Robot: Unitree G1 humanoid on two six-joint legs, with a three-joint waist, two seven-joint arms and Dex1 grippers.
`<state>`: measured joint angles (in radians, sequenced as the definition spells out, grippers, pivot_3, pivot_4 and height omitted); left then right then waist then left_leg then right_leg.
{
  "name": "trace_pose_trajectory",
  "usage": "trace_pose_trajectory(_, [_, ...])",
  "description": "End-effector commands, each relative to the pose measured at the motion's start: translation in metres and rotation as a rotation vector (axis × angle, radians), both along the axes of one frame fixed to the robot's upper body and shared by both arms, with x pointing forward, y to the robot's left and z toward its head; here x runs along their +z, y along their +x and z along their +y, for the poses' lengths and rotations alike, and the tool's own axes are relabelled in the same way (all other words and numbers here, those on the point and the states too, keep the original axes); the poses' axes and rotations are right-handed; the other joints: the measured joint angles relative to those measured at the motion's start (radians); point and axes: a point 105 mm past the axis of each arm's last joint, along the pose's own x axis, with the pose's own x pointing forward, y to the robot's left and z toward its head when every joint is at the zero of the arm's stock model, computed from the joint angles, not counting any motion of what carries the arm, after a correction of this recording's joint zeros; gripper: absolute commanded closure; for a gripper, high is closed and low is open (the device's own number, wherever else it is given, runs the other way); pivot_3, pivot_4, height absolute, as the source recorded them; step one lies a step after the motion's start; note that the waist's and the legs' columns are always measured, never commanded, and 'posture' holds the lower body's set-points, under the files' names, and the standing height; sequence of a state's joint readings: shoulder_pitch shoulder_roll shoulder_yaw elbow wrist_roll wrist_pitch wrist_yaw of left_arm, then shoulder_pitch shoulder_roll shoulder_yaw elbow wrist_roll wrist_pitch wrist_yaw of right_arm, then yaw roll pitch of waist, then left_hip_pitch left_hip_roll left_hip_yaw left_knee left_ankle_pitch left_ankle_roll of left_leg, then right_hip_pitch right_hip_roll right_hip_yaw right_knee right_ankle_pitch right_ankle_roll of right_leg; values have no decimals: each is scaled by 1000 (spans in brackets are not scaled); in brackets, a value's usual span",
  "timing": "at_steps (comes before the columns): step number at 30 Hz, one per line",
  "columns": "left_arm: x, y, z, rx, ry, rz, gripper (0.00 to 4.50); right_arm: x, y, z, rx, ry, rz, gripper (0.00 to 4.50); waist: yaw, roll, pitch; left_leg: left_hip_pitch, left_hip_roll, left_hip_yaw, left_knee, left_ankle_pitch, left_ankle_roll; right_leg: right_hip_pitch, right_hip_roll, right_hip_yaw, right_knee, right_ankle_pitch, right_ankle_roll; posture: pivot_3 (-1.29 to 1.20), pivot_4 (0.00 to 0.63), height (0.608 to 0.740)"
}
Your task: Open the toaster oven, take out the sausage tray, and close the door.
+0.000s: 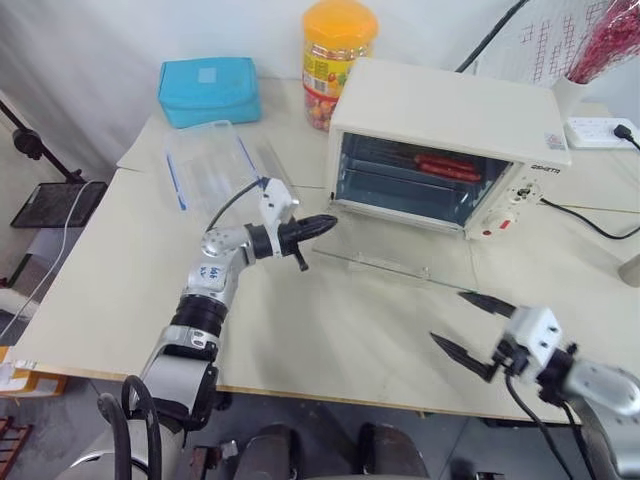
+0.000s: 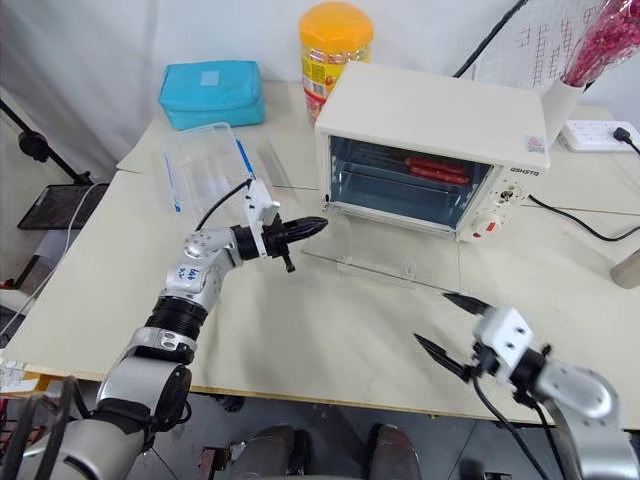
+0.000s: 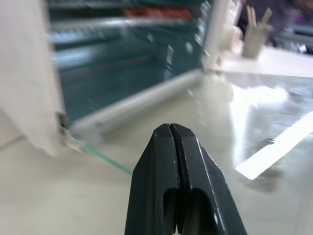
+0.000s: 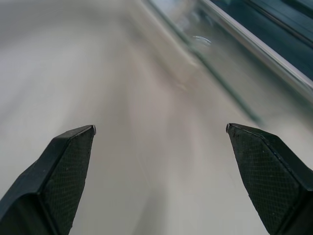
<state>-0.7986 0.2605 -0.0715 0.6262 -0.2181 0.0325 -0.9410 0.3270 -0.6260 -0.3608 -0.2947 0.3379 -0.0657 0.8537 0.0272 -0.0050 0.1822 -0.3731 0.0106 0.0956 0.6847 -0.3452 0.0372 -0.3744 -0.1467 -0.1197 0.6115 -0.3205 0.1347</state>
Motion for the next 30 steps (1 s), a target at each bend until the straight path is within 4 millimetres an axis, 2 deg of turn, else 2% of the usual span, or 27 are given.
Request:
trace_pose_trajectory(1, [-1,-7,-3,-30,54,-58,4483,27,-2,-13,-60,-44,-101,0,-6,0,0,1,0,0,0,0,0,0,0,0,0,0,0,0,150,740])
trace_pose_trajectory(4, [-10,-10,0,-24,74,-43,4483,43,10,-5,-45,-83,-155,0,-15,0,0,2,2,1,-1,1,-2,0,1,2,1,0,0,0,150,740])
trace_pose_trajectory(8, [-18,-17,4,-23,99,-43,4483,61,39,27,8,-122,-213,0,-25,1,0,3,2,1,-1,2,-2,-1,0,2,3,0,0,0,150,740])
trace_pose_trajectory(11, [-12,-23,10,-2,39,-33,4483,71,71,56,-21,-165,-262,0,-28,1,-1,3,2,0,-1,2,-3,-1,0,2,4,0,-1,0,150,740])
trace_pose_trajectory(12, [-8,-25,12,1,12,-36,4124,74,81,63,-33,-178,-270,0,-31,1,-1,2,2,0,0,2,-3,-2,0,2,5,0,-1,0,150,740])
trace_pose_trajectory(13, [-4,-29,15,2,-23,-28,4007,79,90,74,-31,-191,-305,0,-29,1,-1,2,2,0,0,2,-3,-2,-1,2,6,0,-1,0,150,740])
trace_pose_trajectory(15, [7,-37,20,-5,-91,-37,3441,89,111,93,-33,-230,-384,0,-29,1,0,1,2,-1,0,2,-3,-3,-1,1,6,-1,-2,0,150,740])
trace_pose_trajectory(17, [15,-45,27,-1,-121,-64,2876,94,131,107,-52,-333,-455,0,-32,1,0,1,1,-1,0,2,-3,-3,-1,1,6,-1,-2,0,150,740])
trace_pose_trajectory(20, [28,-54,42,45,-167,-97,1941,100,160,120,-109,-474,-551,0,-30,1,0,0,1,-3,0,2,-2,-3,-2,-1,7,-1,-2,0,150,740])
trace_pose_trajectory(23, [35,-64,53,78,-185,-115,1076,111,185,133,-175,-504,-618,0,-33,1,0,0,1,-4,0,2,-3,-3,-2,-1,7,-1,-2,0,150,740])
trace_pose_trajectory(26, [39,-72,58,88,-201,-104,223,110,205,133,-258,-591,-634,0,-37,1,0,-1,1,-5,-1,2,-3,-3,-2,-2,7,-1,-2,0,150,740])
trace_pose_trajectory(30, [38,-79,59,100,-199,-93,223,112,220,137,-290,-666,-675,0,-44,1,0,-1,1,-5,-1,2,-3,-3,-2,-2,7,-1,-3,0,150,740])
